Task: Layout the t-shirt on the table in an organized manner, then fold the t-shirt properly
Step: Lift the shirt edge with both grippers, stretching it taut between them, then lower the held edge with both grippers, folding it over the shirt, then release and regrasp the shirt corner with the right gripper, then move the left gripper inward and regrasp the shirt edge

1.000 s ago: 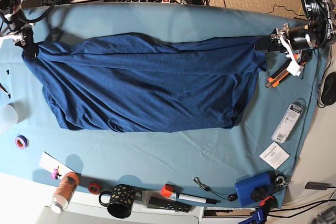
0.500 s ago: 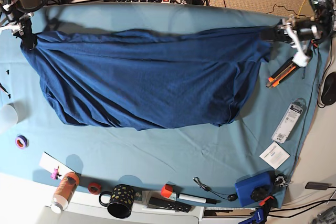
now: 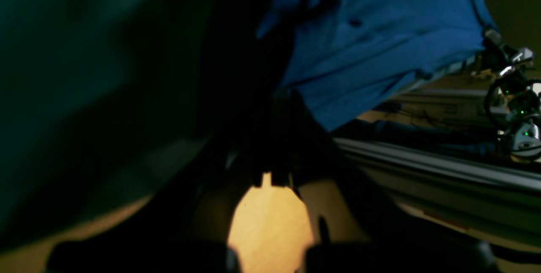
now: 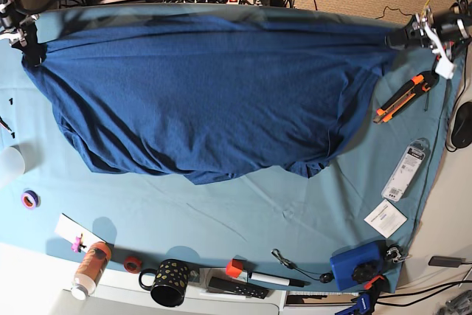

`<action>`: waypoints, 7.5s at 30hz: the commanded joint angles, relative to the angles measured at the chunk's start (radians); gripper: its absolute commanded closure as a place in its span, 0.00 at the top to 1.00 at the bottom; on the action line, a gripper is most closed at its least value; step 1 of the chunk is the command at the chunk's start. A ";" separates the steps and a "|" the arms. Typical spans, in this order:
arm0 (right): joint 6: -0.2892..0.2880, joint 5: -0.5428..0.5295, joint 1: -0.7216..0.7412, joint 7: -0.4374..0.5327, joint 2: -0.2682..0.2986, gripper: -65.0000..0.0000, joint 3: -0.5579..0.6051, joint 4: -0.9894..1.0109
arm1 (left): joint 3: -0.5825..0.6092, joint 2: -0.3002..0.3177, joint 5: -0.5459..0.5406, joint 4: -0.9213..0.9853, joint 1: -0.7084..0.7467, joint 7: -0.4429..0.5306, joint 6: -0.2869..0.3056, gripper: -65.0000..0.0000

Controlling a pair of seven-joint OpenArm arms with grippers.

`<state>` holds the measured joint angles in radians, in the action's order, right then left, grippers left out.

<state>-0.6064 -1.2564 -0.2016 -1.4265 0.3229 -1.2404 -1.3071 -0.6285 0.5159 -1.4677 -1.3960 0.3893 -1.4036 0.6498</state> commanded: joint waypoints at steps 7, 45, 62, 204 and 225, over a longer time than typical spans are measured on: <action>-0.003 -0.035 -0.056 0.030 0.037 0.00 -0.005 -0.014 | -0.011 0.027 -0.016 -0.013 0.031 0.007 0.006 0.00; -0.035 -0.111 0.038 0.030 0.034 0.00 -0.002 -0.014 | -0.009 -0.001 -0.016 -0.013 -0.102 0.007 0.048 0.00; -0.092 -0.043 0.105 0.030 -0.066 0.00 0.039 -0.014 | -0.009 -0.020 -0.016 -0.013 -0.232 0.007 0.048 0.00; -0.032 0.259 0.187 0.135 -0.160 0.00 0.089 -0.014 | 0.119 -0.206 0.253 -0.010 -0.182 0.254 -0.003 0.50; -0.033 0.172 0.151 0.030 -0.119 0.00 0.086 -0.014 | 0.167 -0.198 0.316 -0.011 -0.233 0.206 -0.021 0.00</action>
<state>-0.6392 -1.0634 -0.0536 -1.4067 0.1783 -1.1507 -1.3079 -0.4553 0.3027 -1.1637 -1.4033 0.1493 -1.1740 0.6411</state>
